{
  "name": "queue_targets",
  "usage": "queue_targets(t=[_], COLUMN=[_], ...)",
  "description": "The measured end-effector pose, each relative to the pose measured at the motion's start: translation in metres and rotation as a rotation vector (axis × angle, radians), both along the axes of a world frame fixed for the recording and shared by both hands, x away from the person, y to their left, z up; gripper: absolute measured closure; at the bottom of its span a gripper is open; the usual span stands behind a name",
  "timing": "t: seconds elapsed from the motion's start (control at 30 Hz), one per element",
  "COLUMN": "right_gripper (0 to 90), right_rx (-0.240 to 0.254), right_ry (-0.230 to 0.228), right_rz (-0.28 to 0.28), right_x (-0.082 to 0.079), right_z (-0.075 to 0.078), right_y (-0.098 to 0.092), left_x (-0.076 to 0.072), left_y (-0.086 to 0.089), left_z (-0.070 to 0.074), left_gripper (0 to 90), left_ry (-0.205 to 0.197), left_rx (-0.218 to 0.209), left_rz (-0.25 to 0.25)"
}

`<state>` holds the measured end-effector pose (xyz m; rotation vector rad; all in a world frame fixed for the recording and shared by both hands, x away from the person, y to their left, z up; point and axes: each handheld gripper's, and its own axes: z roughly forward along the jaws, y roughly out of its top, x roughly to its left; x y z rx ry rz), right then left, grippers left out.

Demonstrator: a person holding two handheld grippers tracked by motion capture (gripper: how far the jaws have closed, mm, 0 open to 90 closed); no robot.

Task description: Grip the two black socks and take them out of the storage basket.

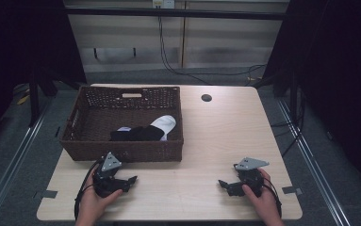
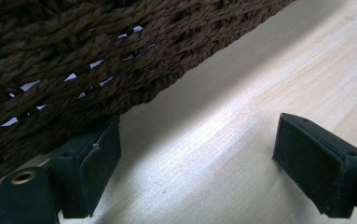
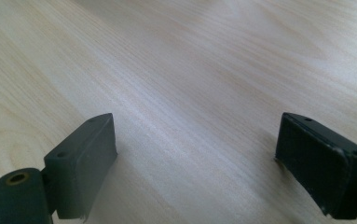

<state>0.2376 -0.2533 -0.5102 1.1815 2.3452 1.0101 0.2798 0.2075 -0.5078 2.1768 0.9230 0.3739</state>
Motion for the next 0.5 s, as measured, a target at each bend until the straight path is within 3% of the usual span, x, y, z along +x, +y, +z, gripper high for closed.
queue_targets(t=[0.3, 0.37, 0.43, 0.5], right_gripper=[11.5, 11.5, 11.5, 11.5], right_rx=[0.0, 0.0, 0.001, 0.001], right_ry=[0.0, 0.0, 0.001, 0.002], right_rz=[0.001, 0.0, -0.001, -0.001], right_x=[0.0, 0.0, 0.0, 0.0], right_z=[0.0, 0.0, 0.0, 0.0], right_y=[0.0, 0.0, 0.0, 0.0], left_x=[-0.001, 0.0, 0.0, 0.0], left_y=[0.0, 0.0, 0.0, 0.002], left_z=[0.001, 0.007, 0.01, 0.023], left_gripper=[15.6, 17.1, 20.1, 22.5], left_ry=[0.008, 0.06, 0.083, 0.148], left_rx=[-0.001, 0.023, 0.039, 0.056], left_rz=[0.013, 0.013, 0.004, -0.002])
